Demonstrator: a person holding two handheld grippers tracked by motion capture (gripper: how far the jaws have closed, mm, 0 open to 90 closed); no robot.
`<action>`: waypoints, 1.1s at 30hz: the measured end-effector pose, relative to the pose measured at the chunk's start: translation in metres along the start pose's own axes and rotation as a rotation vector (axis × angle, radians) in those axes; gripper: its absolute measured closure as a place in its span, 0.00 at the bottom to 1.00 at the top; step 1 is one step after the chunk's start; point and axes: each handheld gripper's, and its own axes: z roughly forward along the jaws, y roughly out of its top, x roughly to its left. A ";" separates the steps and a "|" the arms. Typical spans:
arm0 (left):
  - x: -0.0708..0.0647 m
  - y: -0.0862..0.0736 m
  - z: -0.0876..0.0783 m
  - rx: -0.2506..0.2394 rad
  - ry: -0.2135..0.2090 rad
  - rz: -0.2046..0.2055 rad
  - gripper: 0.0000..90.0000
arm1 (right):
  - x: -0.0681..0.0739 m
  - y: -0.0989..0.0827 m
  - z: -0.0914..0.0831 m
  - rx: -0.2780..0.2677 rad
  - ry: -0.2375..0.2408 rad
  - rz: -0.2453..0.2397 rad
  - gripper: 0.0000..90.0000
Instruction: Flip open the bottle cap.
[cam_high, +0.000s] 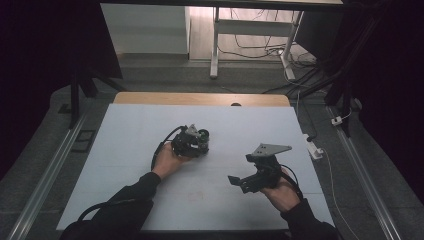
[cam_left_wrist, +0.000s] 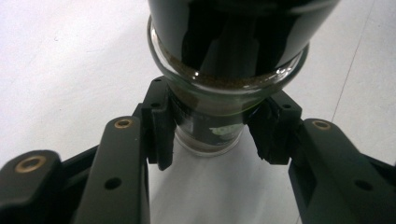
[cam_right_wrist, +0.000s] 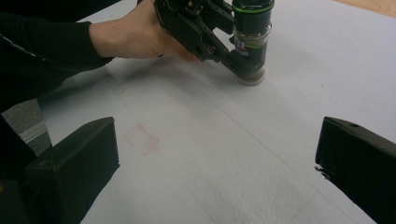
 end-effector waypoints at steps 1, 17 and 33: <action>0.000 0.000 0.000 0.000 0.000 0.000 0.60 | 0.000 0.002 0.003 0.004 0.000 0.002 0.00; 0.000 0.000 0.000 0.002 0.003 -0.002 0.60 | -0.001 0.033 0.040 0.036 -0.014 -0.023 0.00; 0.000 0.000 0.000 0.005 0.002 0.000 0.60 | -0.009 0.046 0.079 0.050 -0.034 -0.024 0.00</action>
